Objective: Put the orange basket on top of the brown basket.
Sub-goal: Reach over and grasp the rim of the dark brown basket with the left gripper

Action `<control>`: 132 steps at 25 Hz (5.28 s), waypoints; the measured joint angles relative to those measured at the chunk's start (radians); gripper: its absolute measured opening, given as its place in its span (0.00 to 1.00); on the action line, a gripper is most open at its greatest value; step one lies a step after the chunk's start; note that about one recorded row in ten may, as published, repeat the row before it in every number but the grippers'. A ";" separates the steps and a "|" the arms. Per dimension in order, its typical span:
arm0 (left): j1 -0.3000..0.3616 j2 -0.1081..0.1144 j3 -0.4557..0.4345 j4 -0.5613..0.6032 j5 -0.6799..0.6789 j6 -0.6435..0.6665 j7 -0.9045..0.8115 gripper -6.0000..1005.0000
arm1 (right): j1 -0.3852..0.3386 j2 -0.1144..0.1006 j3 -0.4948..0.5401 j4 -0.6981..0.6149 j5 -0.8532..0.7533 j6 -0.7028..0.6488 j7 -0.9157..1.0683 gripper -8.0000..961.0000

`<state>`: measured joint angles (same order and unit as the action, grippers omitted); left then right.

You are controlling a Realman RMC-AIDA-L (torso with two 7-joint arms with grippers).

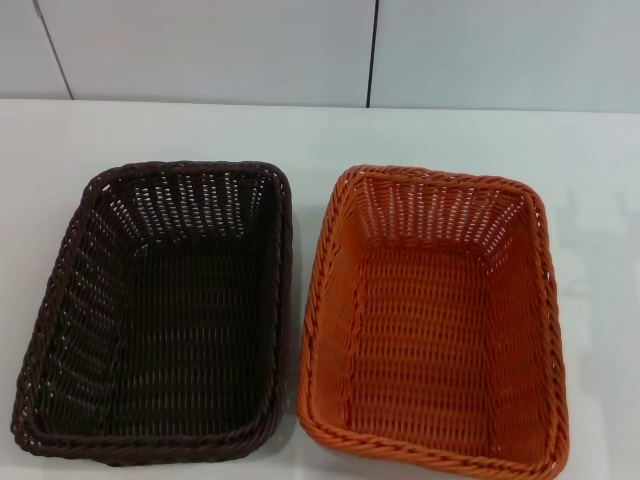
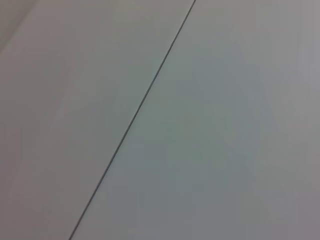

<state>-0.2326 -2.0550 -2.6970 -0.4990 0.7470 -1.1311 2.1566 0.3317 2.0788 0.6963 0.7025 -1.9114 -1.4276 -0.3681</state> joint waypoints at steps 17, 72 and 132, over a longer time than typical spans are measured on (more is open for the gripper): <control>0.010 0.003 0.025 -0.003 0.000 -0.001 -0.004 0.60 | -0.024 0.001 0.000 0.000 0.000 -0.021 0.000 0.63; 0.021 -0.006 0.823 -1.296 1.883 -0.241 -1.817 0.61 | 0.024 0.000 0.002 -0.014 0.000 -0.016 -0.008 0.63; -0.081 -0.008 0.952 -1.057 2.078 -0.181 -1.904 0.51 | 0.041 -0.002 0.002 -0.023 0.000 -0.018 -0.002 0.63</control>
<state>-0.3138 -2.0630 -1.7454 -1.5556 2.8253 -1.3124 0.2524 0.3727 2.0770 0.6980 0.6794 -1.9113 -1.4459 -0.3697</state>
